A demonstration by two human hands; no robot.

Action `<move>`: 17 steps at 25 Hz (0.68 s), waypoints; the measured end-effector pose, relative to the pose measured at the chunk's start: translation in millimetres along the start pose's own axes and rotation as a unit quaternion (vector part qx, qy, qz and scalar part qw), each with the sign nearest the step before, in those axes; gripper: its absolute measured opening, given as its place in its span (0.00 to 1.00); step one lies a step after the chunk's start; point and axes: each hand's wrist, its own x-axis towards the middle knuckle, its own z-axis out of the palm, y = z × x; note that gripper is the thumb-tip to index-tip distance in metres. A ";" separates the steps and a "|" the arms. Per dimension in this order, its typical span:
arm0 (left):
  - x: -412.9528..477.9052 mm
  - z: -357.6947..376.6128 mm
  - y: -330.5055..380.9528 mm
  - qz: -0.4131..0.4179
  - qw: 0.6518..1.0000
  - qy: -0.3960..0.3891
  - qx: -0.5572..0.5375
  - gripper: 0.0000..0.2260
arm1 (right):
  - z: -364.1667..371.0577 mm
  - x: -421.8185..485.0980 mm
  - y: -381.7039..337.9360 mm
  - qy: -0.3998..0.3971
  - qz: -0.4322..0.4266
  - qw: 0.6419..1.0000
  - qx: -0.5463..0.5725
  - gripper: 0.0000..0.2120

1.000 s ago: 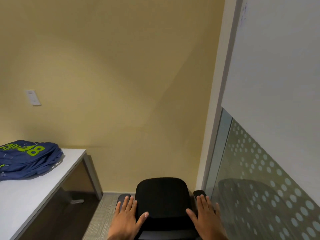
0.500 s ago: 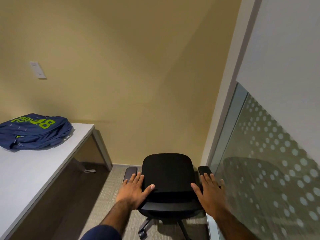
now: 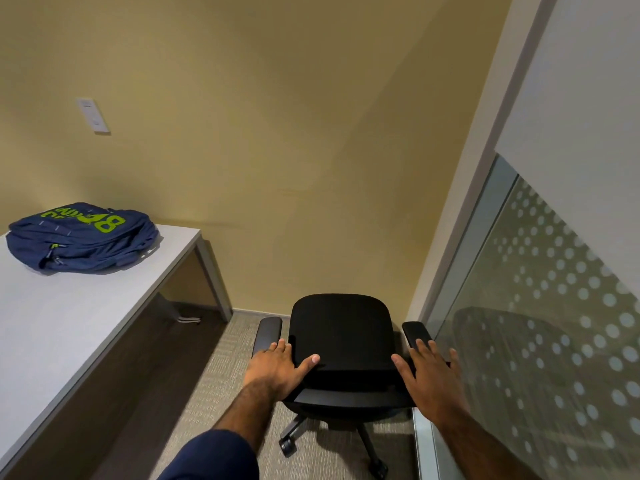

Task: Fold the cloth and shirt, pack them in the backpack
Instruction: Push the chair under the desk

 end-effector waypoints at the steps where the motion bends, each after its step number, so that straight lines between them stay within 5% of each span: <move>1: -0.2 1.5 -0.8 -0.002 1.000 0.001 0.003 0.65 | -1.0 -1.1 -0.8 0.001 -0.001 1.000 0.001 0.62; 13: -35.1 7.8 -15.9 -0.027 0.998 0.037 0.034 0.49 | 2.8 -17.3 -19.9 0.005 -0.013 1.000 -0.011 0.60; 17: -53.2 11.4 -27.1 -0.036 0.998 0.049 0.016 0.51 | 0.6 -26.7 -34.2 0.007 -0.032 0.999 -0.016 0.57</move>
